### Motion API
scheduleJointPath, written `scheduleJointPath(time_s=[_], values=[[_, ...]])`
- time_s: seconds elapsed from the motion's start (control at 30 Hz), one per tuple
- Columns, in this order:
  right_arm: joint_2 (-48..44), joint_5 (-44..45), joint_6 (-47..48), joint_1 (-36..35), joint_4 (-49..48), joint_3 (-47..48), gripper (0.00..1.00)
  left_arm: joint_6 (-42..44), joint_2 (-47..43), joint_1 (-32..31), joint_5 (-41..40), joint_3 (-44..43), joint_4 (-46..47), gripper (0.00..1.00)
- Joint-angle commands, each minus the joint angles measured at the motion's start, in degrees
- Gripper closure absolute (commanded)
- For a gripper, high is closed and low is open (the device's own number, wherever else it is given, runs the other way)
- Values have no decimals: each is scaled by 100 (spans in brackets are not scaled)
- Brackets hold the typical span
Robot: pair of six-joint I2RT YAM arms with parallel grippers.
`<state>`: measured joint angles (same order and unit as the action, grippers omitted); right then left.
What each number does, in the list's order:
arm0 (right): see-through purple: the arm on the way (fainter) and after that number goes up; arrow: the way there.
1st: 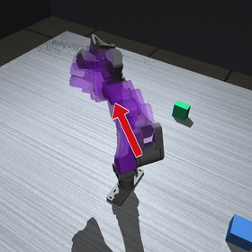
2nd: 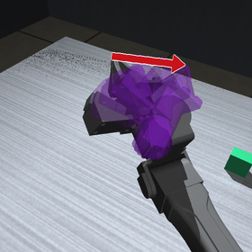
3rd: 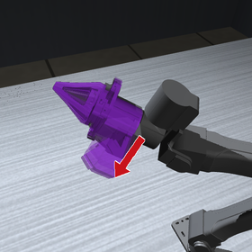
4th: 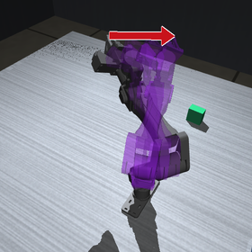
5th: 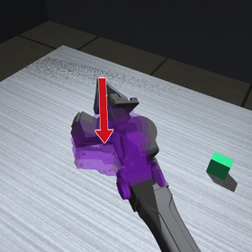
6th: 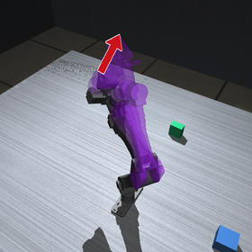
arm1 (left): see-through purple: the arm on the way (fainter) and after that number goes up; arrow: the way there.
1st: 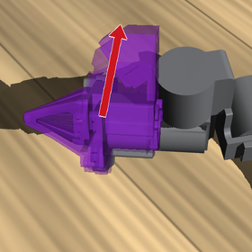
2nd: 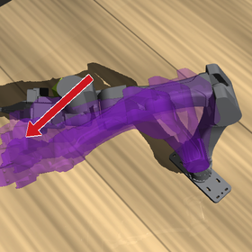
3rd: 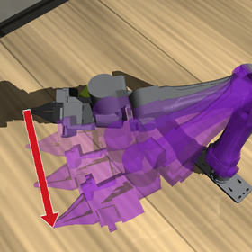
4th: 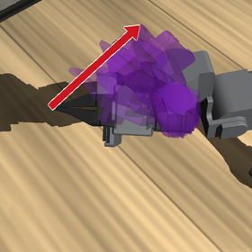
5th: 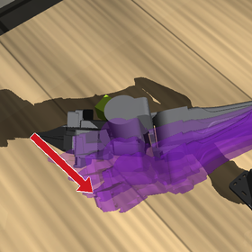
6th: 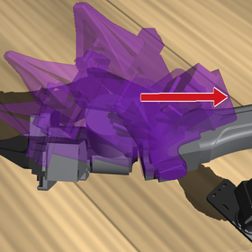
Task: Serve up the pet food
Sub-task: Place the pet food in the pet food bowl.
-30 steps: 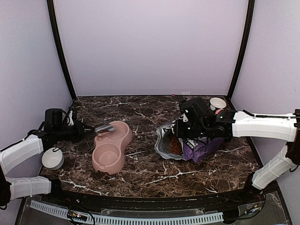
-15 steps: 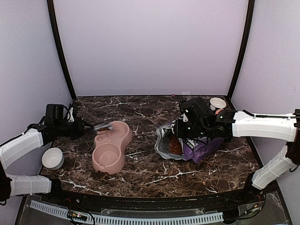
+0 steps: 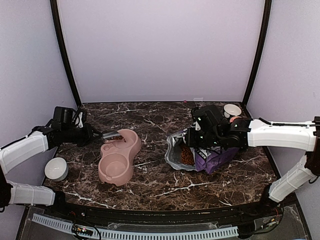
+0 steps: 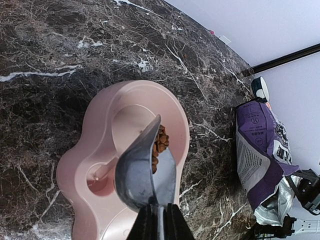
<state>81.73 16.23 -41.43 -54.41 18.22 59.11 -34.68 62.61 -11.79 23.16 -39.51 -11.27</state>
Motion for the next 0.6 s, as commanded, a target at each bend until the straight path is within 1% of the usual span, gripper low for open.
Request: scheduleJointPath(time_s=[0.0,0.57], values=[[-189,406,-114,159,-149,-146,100,139,44,-116,-241,-204,-120,100],[-227,406,-130,159,-177,-222,100,325,294,-415,-821,-572,-561,100]])
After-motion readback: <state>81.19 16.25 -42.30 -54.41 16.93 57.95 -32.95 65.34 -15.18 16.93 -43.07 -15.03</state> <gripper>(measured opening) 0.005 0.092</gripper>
